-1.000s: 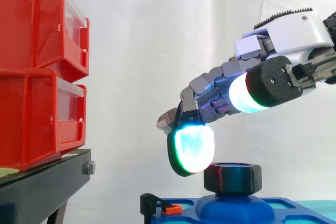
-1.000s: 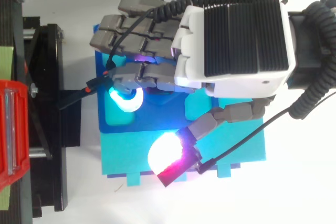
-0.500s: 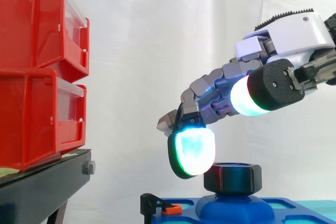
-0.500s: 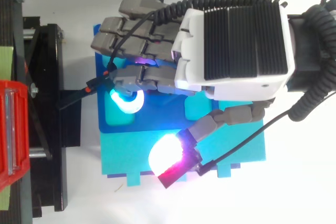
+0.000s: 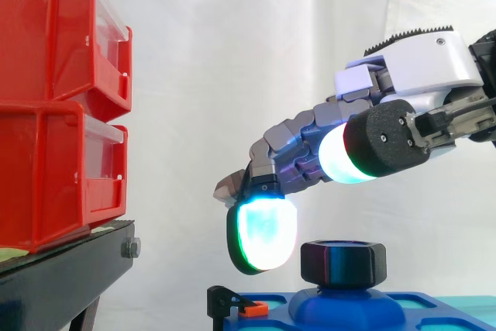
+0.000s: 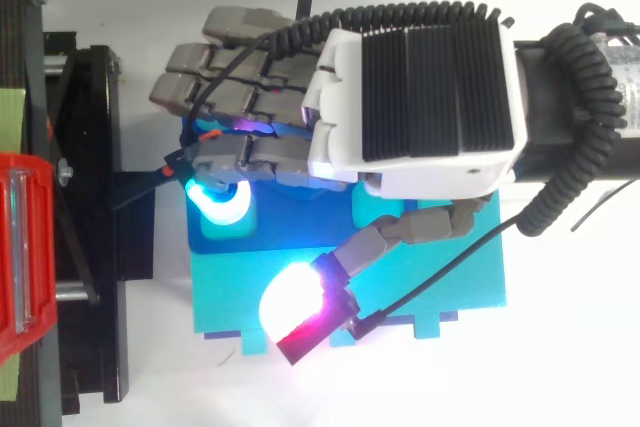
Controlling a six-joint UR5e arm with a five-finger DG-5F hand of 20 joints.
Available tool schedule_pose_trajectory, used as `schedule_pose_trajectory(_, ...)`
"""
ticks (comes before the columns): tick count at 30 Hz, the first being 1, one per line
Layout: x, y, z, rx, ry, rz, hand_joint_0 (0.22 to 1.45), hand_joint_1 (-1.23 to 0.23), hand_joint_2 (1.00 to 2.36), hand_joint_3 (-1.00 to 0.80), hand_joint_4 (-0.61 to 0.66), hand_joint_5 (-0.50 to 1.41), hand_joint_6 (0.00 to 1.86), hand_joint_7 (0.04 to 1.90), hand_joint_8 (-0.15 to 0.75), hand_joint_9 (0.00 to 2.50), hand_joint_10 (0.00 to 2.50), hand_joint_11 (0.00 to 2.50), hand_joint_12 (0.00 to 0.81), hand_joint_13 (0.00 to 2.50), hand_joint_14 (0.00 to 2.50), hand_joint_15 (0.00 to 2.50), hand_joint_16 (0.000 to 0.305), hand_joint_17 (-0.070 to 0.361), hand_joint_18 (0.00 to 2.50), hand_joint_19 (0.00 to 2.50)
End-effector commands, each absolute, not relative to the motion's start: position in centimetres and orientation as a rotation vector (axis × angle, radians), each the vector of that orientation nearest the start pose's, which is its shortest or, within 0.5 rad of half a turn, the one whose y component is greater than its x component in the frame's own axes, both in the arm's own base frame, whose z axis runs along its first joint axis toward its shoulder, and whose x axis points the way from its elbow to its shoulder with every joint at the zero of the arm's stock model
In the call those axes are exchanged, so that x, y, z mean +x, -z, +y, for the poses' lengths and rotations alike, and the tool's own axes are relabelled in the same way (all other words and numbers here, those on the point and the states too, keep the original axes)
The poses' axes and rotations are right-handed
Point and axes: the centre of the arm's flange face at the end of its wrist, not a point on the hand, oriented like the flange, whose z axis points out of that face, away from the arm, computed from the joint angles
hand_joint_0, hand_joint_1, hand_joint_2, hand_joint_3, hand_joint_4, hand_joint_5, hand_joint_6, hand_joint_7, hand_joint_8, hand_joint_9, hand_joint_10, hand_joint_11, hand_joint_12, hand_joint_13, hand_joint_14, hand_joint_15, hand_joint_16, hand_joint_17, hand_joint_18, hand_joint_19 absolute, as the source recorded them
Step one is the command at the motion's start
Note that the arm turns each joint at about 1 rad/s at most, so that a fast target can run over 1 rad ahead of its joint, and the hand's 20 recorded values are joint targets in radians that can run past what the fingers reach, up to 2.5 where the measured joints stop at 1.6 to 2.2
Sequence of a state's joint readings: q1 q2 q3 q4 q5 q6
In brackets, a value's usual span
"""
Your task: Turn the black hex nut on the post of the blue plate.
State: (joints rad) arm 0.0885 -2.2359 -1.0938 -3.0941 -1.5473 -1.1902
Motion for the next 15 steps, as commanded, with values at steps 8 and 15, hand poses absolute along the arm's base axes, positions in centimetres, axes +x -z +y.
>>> schedule_pose_trajectory(8, 74.0, -30.7, -7.6, 0.266, -0.336, 1.712, 0.47, -0.34, 1.00, -0.50, 0.20, -0.21, 0.50, 1.10, 0.240, 0.15, 0.00, 0.01, 0.371, 0.14, 0.00, 0.02, 0.058, 0.131, 0.00, 0.05)
schedule_pose_trajectory(15, 73.5, -30.5, -9.1, 0.272, -0.334, 1.741, 0.47, -0.32, 1.00, -0.50, 0.20, -0.22, 0.50, 1.11, 0.233, 0.12, 0.00, 0.03, 0.367, 0.11, 0.00, 0.04, 0.057, 0.129, 0.00, 0.09)
